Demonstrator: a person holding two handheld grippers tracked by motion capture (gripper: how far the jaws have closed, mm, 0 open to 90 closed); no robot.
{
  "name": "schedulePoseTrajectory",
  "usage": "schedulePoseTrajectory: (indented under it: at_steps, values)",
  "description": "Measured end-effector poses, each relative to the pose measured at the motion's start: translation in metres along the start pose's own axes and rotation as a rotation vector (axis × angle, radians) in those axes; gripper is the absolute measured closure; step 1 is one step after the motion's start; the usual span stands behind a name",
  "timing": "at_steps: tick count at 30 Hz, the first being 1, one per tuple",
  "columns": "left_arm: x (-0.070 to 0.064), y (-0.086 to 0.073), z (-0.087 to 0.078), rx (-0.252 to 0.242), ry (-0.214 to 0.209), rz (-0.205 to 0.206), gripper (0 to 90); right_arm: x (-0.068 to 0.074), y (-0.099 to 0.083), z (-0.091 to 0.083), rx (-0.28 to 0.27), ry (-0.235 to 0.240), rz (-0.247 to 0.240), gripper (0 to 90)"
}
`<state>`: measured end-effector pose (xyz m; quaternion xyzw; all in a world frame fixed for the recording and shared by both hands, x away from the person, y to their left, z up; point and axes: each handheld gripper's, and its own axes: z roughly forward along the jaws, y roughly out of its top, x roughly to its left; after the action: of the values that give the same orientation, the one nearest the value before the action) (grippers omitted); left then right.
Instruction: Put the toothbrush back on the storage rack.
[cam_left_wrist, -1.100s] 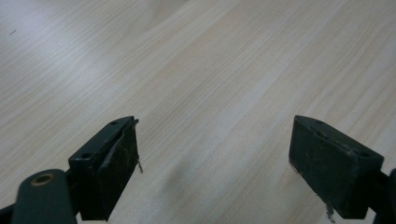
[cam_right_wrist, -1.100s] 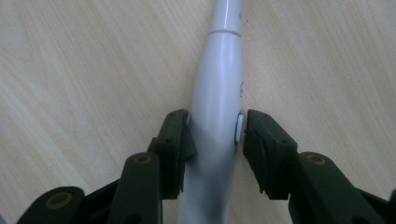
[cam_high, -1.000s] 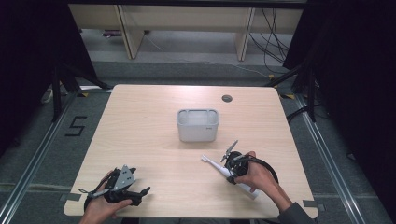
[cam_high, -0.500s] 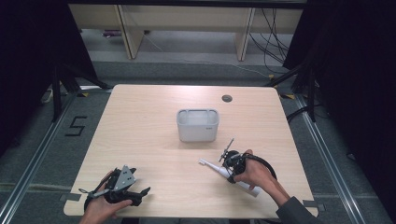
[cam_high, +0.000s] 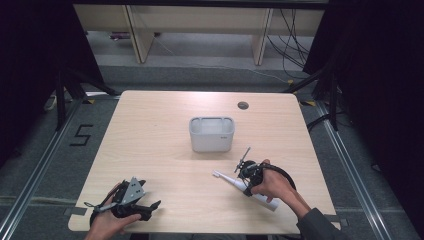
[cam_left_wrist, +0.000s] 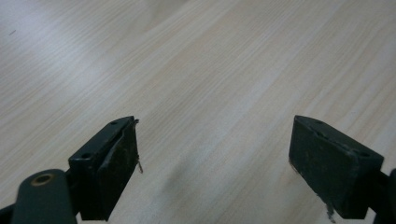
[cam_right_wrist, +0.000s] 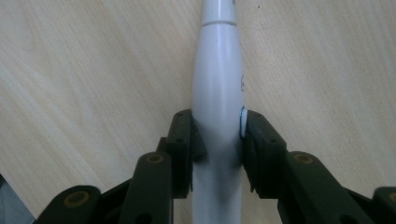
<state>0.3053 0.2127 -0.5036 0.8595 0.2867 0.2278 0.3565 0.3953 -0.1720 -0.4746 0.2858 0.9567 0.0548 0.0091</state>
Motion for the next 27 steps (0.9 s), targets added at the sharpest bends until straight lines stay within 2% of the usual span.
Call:
schedulePoseTrajectory:
  at_steps: [2, 3, 4, 5, 6, 7, 8, 9, 10, 11, 12, 13, 14, 15, 16, 17, 18, 19, 20, 22, 26, 27]
  values:
    - [-0.001, -0.001, 0.000, 0.002, 0.001, 0.008, 15.2, 0.000, 0.000, -0.001, -0.007, 0.010, -0.014, 66.6]
    - [0.000, -0.001, -0.001, 0.015, -0.008, 0.019, 15.2, 0.000, 0.000, -0.002, -0.015, 0.012, -0.002, 66.6]
    - [0.000, -0.001, -0.001, 0.012, -0.004, 0.008, 15.2, -0.002, 0.000, -0.002, -0.014, 0.006, -0.013, 66.7]
    - [-0.001, -0.001, 0.000, -0.006, -0.001, -0.013, 15.2, 0.000, 0.000, -0.005, -0.018, 0.012, 0.016, 66.7]
    - [0.001, 0.000, -0.001, 0.003, -0.001, 0.008, 15.2, -0.001, -0.002, -0.006, -0.029, 0.009, 0.010, 66.7]
    - [0.001, 0.000, 0.000, 0.005, 0.000, 0.008, 15.2, -0.003, -0.002, -0.007, -0.043, 0.026, -0.012, 66.7]
    - [-0.001, -0.001, 0.001, -0.009, 0.007, -0.007, 15.2, -0.002, -0.002, -0.010, -0.041, 0.019, 0.003, 66.7]
    - [0.000, -0.001, 0.000, 0.004, 0.006, 0.007, 15.2, -0.001, -0.002, -0.011, -0.040, 0.017, 0.010, 66.7]
    - [-0.001, -0.001, 0.001, -0.012, 0.005, -0.009, 15.2, -0.001, -0.004, -0.014, -0.051, 0.010, 0.023, 66.8]
    - [0.000, 0.000, 0.000, 0.003, 0.004, -0.001, 15.2, -0.003, -0.004, -0.017, -0.055, -0.002, 0.028, 66.8]
    - [0.001, 0.000, -0.001, 0.003, 0.001, 0.011, 15.2, -0.005, -0.005, -0.018, -0.080, -0.005, 0.005, 66.8]
    - [0.001, 0.000, -0.001, 0.003, 0.001, 0.008, 15.2, -0.004, -0.006, -0.019, -0.087, -0.001, 0.019, 66.8]
    - [-0.001, -0.001, 0.000, -0.006, 0.005, -0.007, 15.2, -0.006, -0.006, -0.019, -0.094, 0.001, 0.004, 66.8]
    - [0.000, -0.001, -0.001, 0.013, 0.011, 0.017, 15.2, -0.006, -0.007, -0.020, -0.096, -0.007, 0.018, 66.8]
    - [-0.001, -0.001, 0.001, -0.005, 0.011, -0.012, 15.2, -0.007, -0.007, -0.020, -0.104, -0.008, 0.001, 66.8]
    - [-0.001, -0.001, 0.000, -0.002, 0.015, -0.007, 15.2, -0.006, -0.008, -0.021, -0.109, -0.012, 0.016, 66.8]
    - [0.001, 0.000, 0.000, 0.001, 0.002, 0.007, 15.2, -0.006, -0.008, -0.022, -0.114, -0.016, 0.020, 66.9]
    - [0.001, 0.000, -0.001, 0.006, 0.004, 0.005, 15.2, -0.005, -0.009, -0.024, -0.131, -0.017, 0.026, 66.9]
    - [-0.001, -0.001, 0.000, -0.001, 0.014, -0.008, 15.2, -0.007, -0.010, -0.026, -0.140, -0.014, 0.000, 66.9]
    - [0.000, -0.001, -0.001, 0.009, -0.002, 0.009, 15.2, -0.009, -0.012, -0.030, -0.154, -0.033, 0.001, 66.9]
    - [0.001, -0.001, -0.001, 0.012, 0.008, 0.011, 15.2, -0.011, -0.017, -0.041, -0.232, -0.034, 0.024, 66.9]
    - [-0.001, -0.001, 0.000, -0.007, 0.012, -0.003, 15.2, -0.012, -0.019, -0.044, -0.256, -0.033, 0.029, 66.9]
